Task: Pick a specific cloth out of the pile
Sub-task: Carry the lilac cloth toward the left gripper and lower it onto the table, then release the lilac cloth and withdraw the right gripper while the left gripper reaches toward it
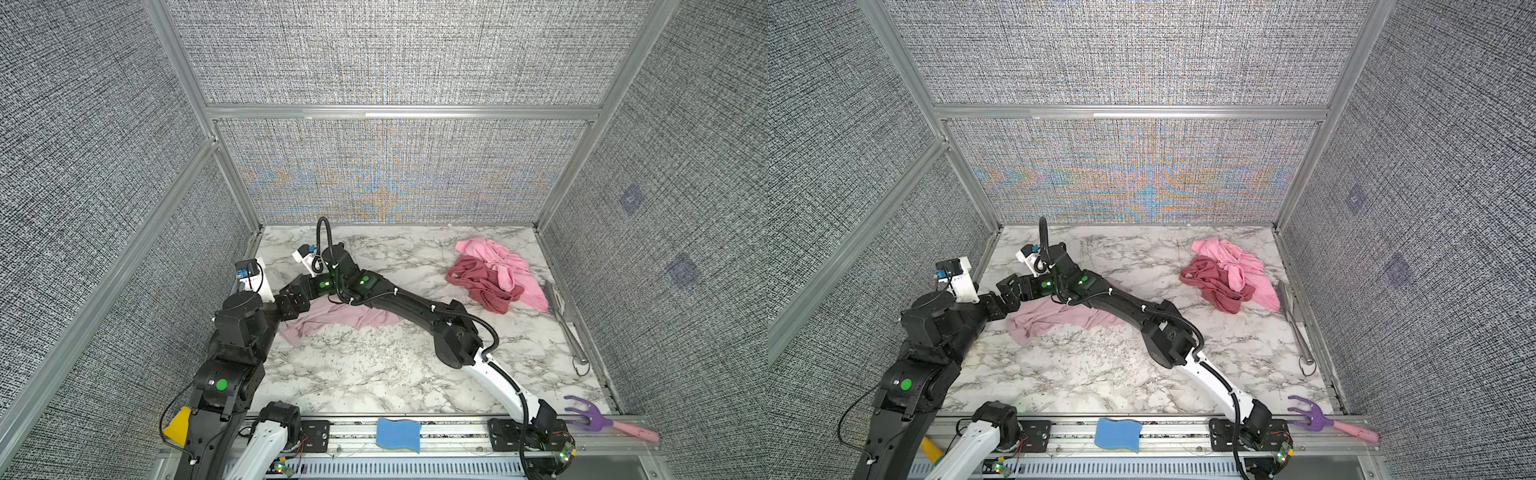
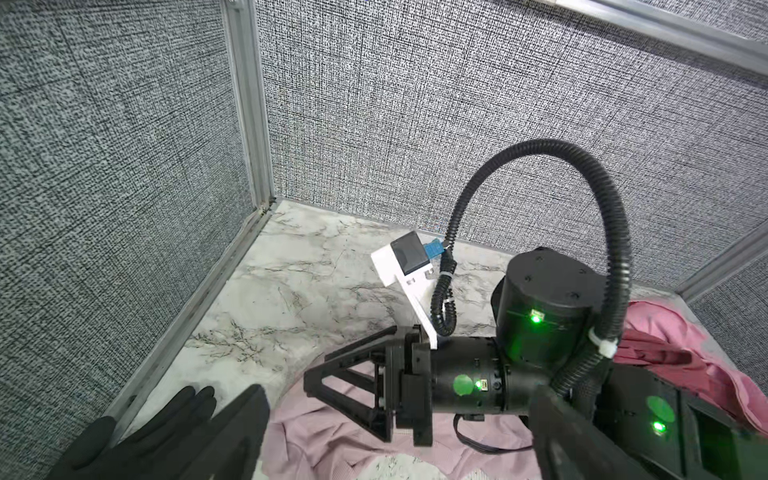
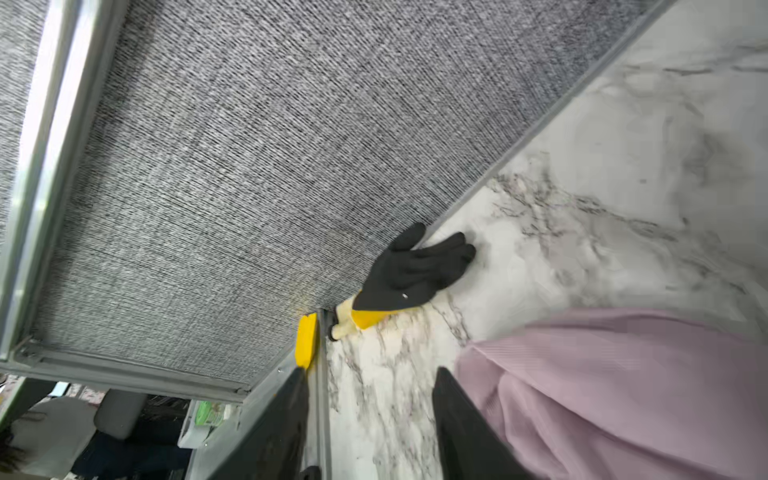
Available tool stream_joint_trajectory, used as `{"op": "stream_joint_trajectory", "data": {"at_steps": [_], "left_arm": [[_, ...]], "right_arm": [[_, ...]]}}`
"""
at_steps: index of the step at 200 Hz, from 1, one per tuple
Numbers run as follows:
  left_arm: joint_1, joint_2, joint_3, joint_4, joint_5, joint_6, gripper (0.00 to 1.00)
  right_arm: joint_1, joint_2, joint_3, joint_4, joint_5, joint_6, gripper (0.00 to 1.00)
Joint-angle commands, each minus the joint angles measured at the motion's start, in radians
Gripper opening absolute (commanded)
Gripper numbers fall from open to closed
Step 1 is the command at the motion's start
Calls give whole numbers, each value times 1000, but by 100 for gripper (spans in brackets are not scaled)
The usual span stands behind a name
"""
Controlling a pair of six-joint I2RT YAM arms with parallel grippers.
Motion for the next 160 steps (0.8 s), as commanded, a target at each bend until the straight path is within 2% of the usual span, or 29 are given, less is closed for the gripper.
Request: {"op": "stream_joint_trajectory", "data": {"at_steps": [1, 36, 52, 79, 112, 160], "left_arm": [[0, 31, -9, 66, 71, 18, 99], [-1, 128, -92, 190, 209, 34, 99], [-13, 183, -150, 283, 256, 28, 99], [-92, 295, -227, 439, 252, 43, 97], [-208, 482, -236, 605, 275, 42, 97], [-326, 813, -142, 720, 349, 44, 93]], "right_arm": [[-22, -142, -187, 144, 62, -30, 54], [-103, -437, -647, 308, 155, -51, 54], [-157, -568, -832, 326, 229, -68, 54], [-255, -770, -1070, 289, 304, -109, 54], [-331, -1006, -1295, 198, 431, -170, 54], [-392, -1228, -1477, 65, 550, -193, 54]]}}
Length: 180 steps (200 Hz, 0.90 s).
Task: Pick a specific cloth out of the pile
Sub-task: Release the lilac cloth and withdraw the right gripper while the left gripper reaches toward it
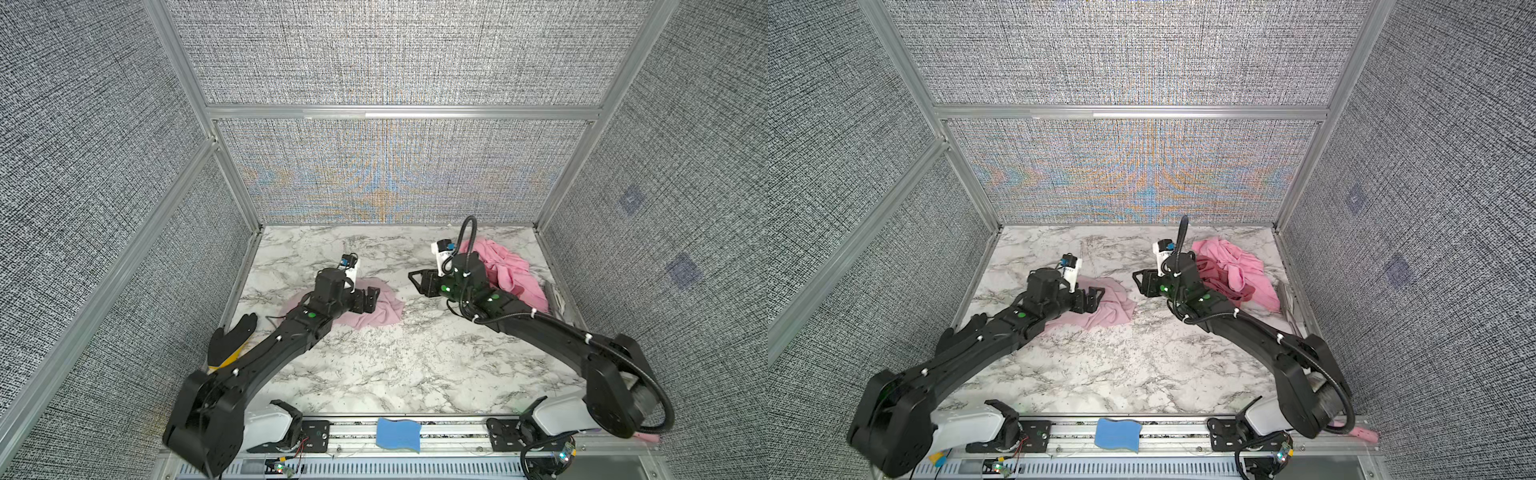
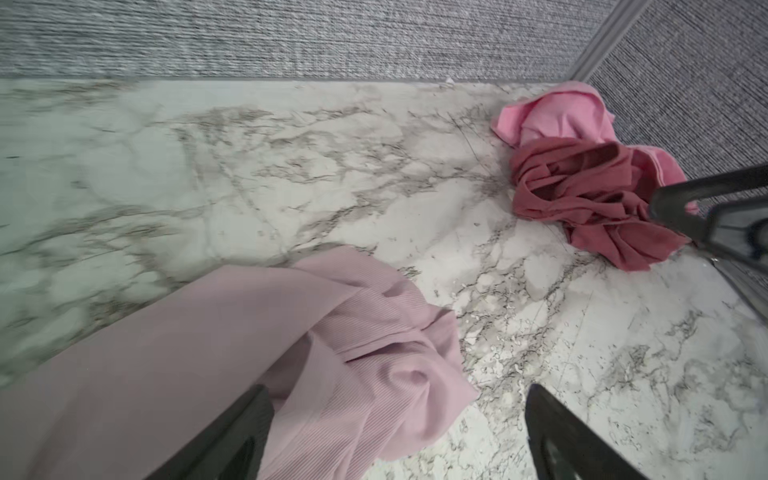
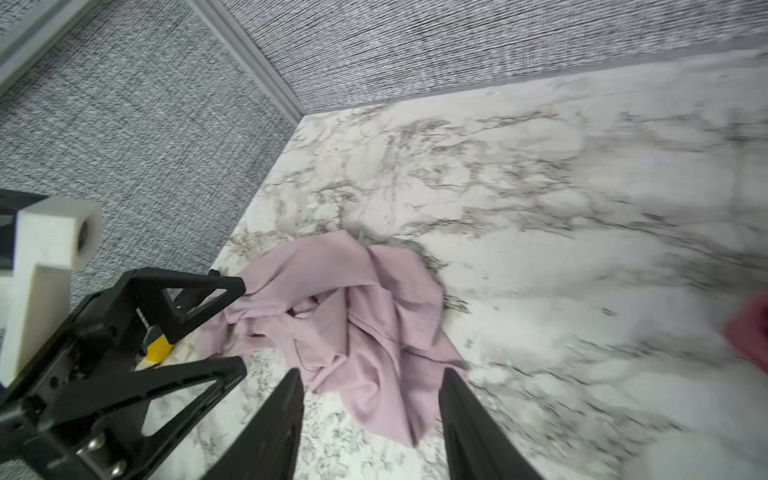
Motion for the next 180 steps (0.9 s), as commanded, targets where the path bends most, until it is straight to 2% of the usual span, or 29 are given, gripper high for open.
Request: {"op": "stream_joint_trajectory", "data": {"at_steps": [1, 35, 61, 133, 148, 160, 180], "left_arm": [[-30, 121, 41, 116, 65, 4, 93], [-79, 324, 201, 29, 97, 2, 88], [-123, 421, 286, -29, 86, 15, 82], [-187, 528, 346, -104, -28, 5, 70], [-197, 546, 353, -122, -54, 0, 63], [-199, 558, 357, -123, -59, -8, 55], [-202, 574, 360, -111, -77, -16, 51]], "right_arm": [[-19, -70, -61, -89, 86, -23, 54], [-63, -163, -127, -137, 120, -24, 54], [-95, -209, -147, -150, 119, -26, 54], [-126, -196, -143, -157, 66, -24, 54], [-126, -201, -150, -148, 62, -24, 54], [-127, -203, -155, -147, 62, -23, 54], [-131, -208, -154, -149, 60, -21, 54]]}}
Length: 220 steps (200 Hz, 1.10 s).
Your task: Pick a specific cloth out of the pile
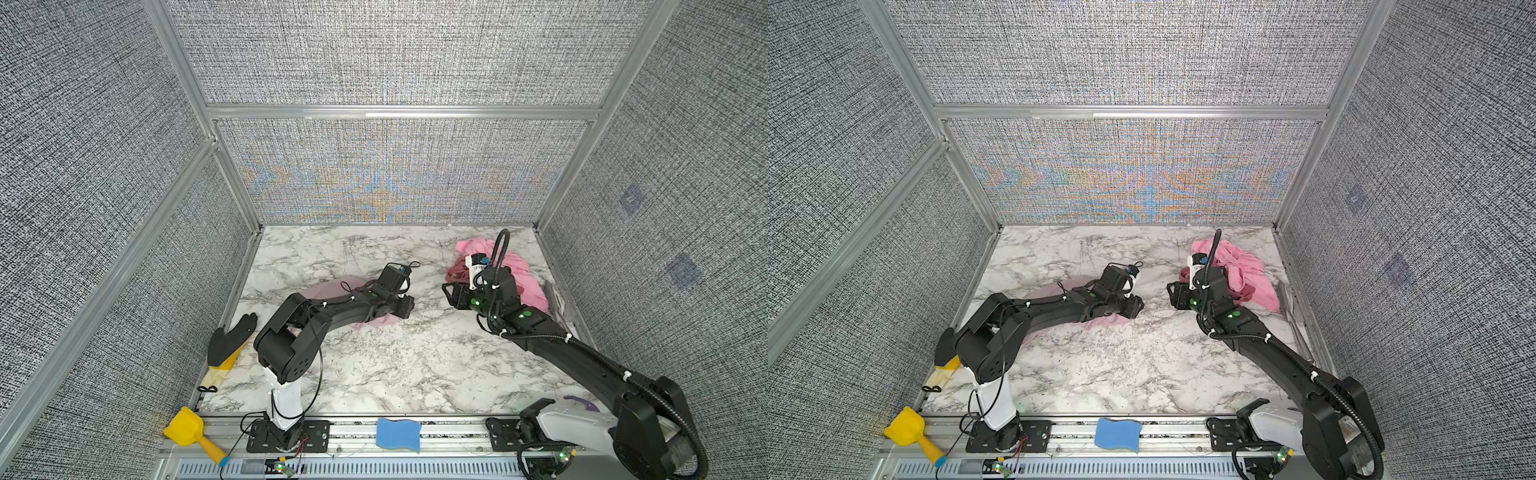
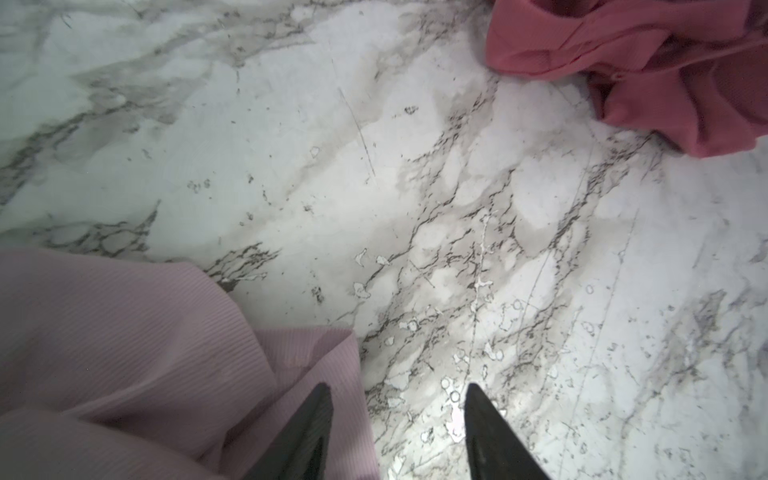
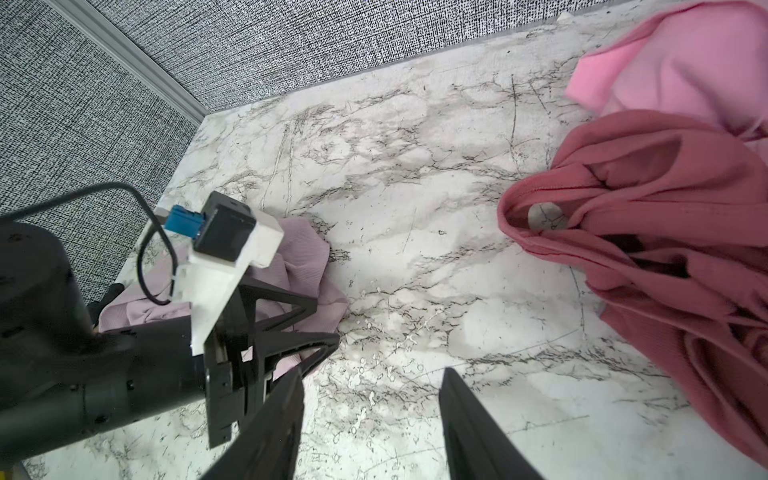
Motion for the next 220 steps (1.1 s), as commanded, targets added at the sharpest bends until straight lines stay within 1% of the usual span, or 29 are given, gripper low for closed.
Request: {"op": "stream_joint_trajectory", "data": {"at_steps": [1, 8, 15, 22, 65, 97, 107, 127, 133, 152, 171, 186, 189, 220], "left_arm": [[-2, 16, 8, -8, -44, -13, 50], [-2, 23, 10, -9, -64, -13, 50], [-2, 31, 14, -11, -81, -17, 47], [-2, 41, 19, -14, -85, -19, 45], [-4, 84, 54, -23, -94, -22, 45], [-4, 94, 73, -37, -101, -15, 43], [-4, 121, 78, -46, -107, -9, 41], [-6, 143, 92, -60, -110, -6, 38], [-5, 148, 95, -64, -109, -3, 36], [-6, 160, 98, -71, -117, 1, 34], [-7, 169, 101, -77, -127, 1, 23], [-7, 172, 102, -81, -129, -1, 6], [-7, 171, 103, -81, -129, 0, 0], [-7, 166, 110, -80, -132, -6, 0]], "right_arm": [[-4, -6, 0, 3, -11, 8, 54], [-5, -9, 1, 3, -12, 5, 54], [-6, -10, 1, 1, -14, 3, 54], [-8, -12, 0, 0, -17, 3, 54], [-16, -27, -8, -11, -19, 2, 54], [-25, -36, -8, -23, -22, -1, 54], [-29, -38, -13, -19, -22, -2, 54], [-35, -37, -23, -10, -27, 4, 54], [-37, -36, -25, -8, -30, 6, 54], [-41, -38, -27, -5, -36, 6, 54], [-47, -38, -25, -11, -36, 1, 54], [-52, -39, -23, -17, -35, 1, 54], [-53, -39, -23, -17, -35, 1, 54], [-60, -38, -19, -14, -37, -1, 54]]}}
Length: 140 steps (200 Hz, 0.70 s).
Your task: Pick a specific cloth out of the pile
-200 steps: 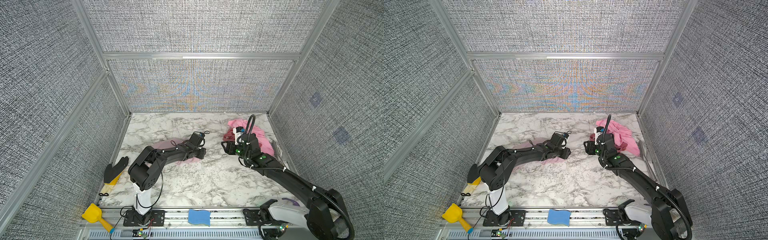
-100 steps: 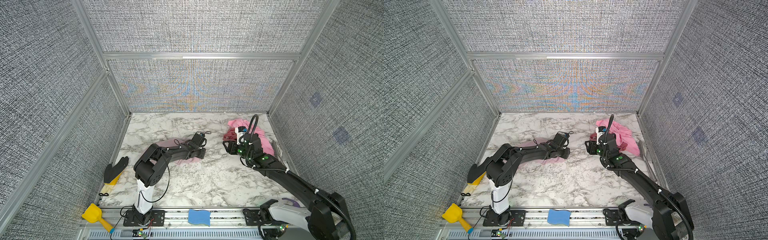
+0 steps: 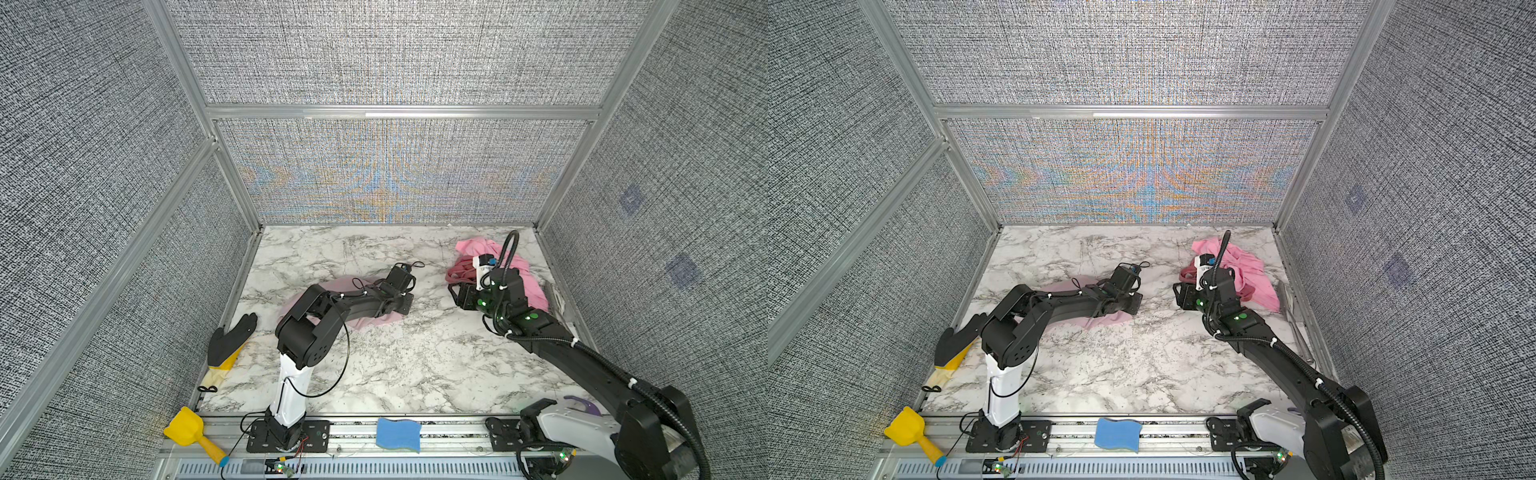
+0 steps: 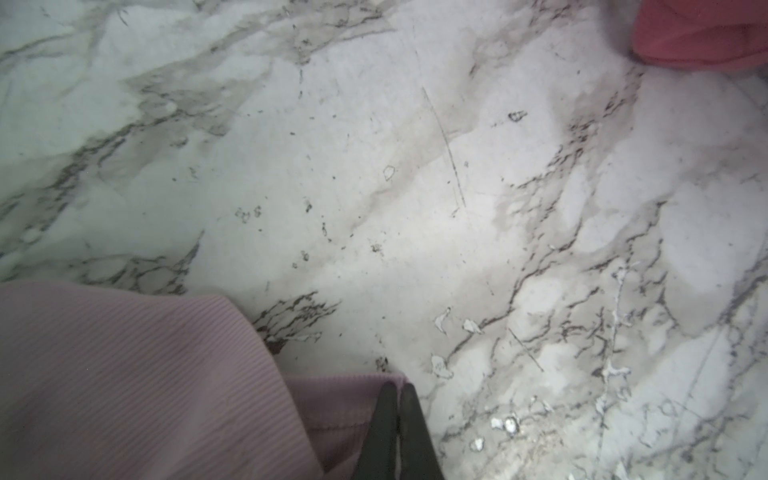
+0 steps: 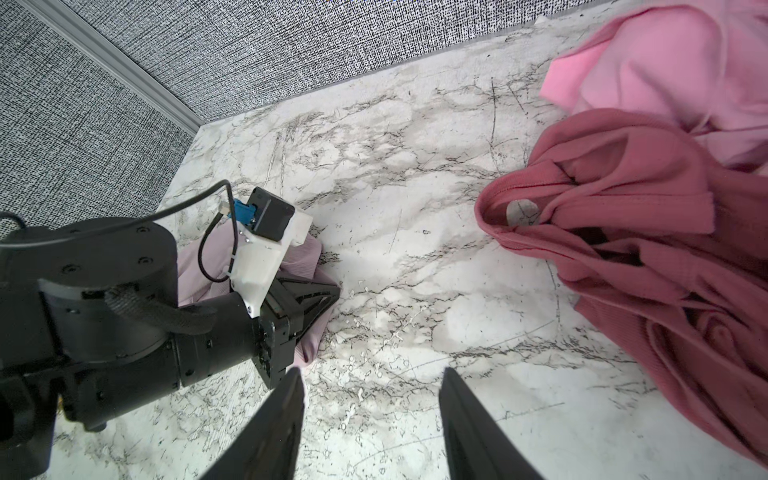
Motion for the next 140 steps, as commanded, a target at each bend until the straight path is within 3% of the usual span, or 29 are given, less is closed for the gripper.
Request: {"op": "stream_joint_trajectory", "data": {"at_steps": [1, 31, 64, 104, 140], "left_arm": [[-1, 5, 2, -83, 11, -6, 0], [-1, -47, 35, -65, 17, -8, 0], [3, -95, 153, -97, -57, -6, 0], [42, -133, 271, -95, 17, 11, 0], [105, -252, 219, -53, 44, -3, 0]], "right_arm": [[-5, -1, 6, -7, -3, -1, 54], [-10, 5, 13, -3, -6, 1, 54], [-13, 18, 38, -16, -13, -12, 54], [-19, 28, 46, -10, -19, -15, 54], [-22, 35, 58, -11, -28, -20, 54]]}}
